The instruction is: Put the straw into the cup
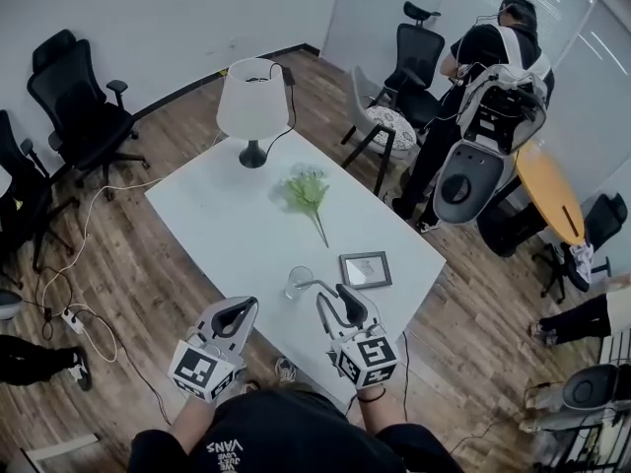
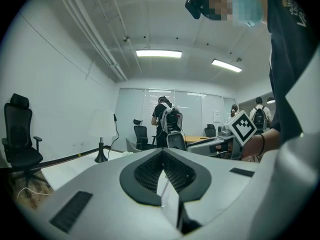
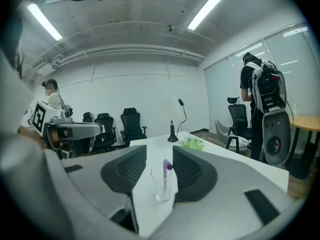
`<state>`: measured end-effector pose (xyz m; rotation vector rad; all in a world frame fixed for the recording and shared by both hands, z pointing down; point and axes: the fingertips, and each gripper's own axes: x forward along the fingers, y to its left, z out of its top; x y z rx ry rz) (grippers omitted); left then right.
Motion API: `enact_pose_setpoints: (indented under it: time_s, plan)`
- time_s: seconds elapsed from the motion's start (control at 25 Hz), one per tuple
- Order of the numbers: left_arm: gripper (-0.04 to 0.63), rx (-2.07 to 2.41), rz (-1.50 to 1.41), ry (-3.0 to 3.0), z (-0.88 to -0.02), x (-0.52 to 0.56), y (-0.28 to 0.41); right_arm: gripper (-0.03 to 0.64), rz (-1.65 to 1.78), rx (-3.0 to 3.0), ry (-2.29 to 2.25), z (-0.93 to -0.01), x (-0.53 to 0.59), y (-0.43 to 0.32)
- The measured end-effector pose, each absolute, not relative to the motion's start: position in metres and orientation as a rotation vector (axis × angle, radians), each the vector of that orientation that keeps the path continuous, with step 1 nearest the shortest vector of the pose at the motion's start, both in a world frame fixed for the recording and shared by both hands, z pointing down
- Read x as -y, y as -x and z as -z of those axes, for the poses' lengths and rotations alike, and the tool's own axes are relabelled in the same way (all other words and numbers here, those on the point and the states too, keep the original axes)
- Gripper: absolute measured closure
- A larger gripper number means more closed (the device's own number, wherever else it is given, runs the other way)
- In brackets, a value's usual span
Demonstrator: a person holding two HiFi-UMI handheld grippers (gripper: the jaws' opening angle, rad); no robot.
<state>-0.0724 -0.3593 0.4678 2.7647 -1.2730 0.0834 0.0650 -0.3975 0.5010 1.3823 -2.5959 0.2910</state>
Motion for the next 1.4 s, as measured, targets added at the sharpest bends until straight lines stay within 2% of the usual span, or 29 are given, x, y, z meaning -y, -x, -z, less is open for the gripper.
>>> enact_pose_setpoints:
  time_s: [0.68,0.92,1.12,1.4]
  plan:
    - [0.584,1.233,-0.066,-2.799,-0.465,0.345,0.069,0.466,-0.272,2.657,-1.337,-0.488,0.365,-0.053]
    - [0.584,1.231,-0.065,-2.796,-0.465,0.338,0.071,0.563,-0.267,2.663,-1.34,-0.486,0.354,-0.051]
    - [0.584,1.231,-0.057,-2.803,-0.464,0.337,0.072,0.595,-0.239,2.681,-1.35,-0.477,0.349,-0.049]
    - [0.584,1.224,-0.056,-2.798,-0.463,0.335,0.075,0.6,-0.216,2.694,-1.338,-0.467,0.343,-0.043]
